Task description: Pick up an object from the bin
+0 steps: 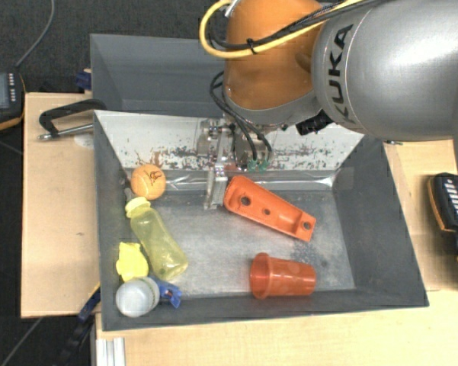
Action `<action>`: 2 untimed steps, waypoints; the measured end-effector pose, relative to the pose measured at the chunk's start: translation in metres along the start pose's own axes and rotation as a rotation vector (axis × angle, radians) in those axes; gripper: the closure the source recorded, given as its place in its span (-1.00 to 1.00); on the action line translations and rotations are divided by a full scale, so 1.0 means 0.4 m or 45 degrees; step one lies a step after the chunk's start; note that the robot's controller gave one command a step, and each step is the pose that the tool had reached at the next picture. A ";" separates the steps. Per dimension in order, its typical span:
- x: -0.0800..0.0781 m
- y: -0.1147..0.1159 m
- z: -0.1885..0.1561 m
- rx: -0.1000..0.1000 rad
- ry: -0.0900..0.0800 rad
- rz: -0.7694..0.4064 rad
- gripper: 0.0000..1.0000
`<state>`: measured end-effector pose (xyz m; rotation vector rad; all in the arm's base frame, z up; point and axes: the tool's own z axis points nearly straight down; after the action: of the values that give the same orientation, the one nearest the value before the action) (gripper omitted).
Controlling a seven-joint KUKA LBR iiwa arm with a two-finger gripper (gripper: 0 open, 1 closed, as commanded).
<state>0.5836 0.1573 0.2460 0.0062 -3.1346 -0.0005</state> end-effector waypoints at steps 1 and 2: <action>-0.004 -0.002 -0.013 -0.002 -0.011 0.003 -1.00; -0.014 -0.043 0.092 -0.004 -0.013 0.082 -1.00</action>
Offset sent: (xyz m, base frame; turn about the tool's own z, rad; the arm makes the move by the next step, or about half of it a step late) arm 0.0085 -0.0443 -0.1034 0.1581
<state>0.5892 0.1401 0.2091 -0.0951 -3.1436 -0.0051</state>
